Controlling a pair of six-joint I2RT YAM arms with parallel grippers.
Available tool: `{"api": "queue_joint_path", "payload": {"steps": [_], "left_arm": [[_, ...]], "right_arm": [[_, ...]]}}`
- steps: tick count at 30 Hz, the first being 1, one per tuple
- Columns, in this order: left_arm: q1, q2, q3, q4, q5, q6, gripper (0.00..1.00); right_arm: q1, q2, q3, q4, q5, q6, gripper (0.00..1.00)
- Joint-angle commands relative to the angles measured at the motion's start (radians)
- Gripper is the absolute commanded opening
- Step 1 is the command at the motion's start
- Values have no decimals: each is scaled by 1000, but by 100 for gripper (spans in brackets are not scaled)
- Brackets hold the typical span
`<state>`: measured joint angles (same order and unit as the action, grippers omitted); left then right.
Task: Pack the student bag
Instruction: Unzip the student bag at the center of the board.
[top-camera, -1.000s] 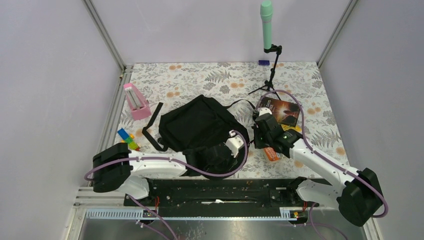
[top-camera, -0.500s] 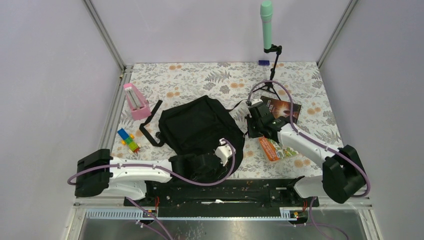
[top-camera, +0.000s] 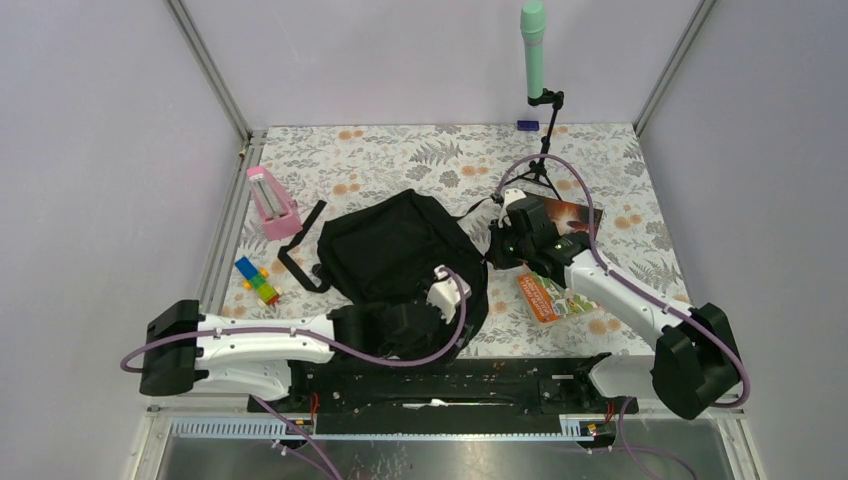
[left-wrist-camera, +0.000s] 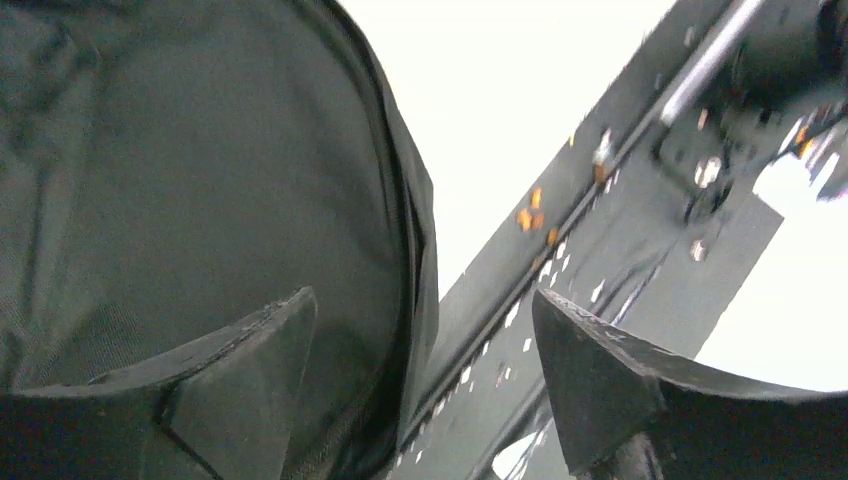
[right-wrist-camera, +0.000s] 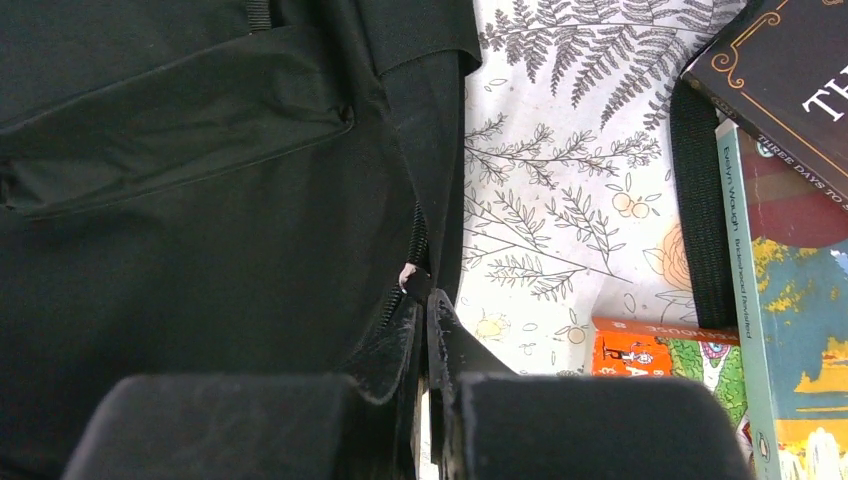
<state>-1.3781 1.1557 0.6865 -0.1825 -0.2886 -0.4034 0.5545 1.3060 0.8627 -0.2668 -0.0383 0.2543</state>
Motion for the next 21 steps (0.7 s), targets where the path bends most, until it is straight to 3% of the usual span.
{"api": "queue_joint_path", "payload": {"steps": [1, 6, 8, 9, 11, 17, 21], "left_arm": [[34, 111, 180, 73, -118, -31, 85], [87, 315, 328, 10, -157, -94, 88], [91, 372, 348, 28, -159, -89, 85], [91, 396, 357, 30, -159, -86, 79], [90, 429, 365, 27, -159, -87, 57], [56, 407, 291, 35, -246, -121, 4], [10, 369, 222, 76, -250, -108, 0]], "right_arm": [[-8, -54, -28, 51, -60, 7, 0], [-8, -83, -47, 48, -68, 13, 0], [-8, -92, -52, 47, -65, 13, 0], [-9, -96, -55, 48, -62, 13, 0], [-8, -101, -59, 46, -49, 13, 0], [-9, -78, -38, 49, -14, 4, 0], [-8, -13, 14, 48, 11, -11, 0]]}}
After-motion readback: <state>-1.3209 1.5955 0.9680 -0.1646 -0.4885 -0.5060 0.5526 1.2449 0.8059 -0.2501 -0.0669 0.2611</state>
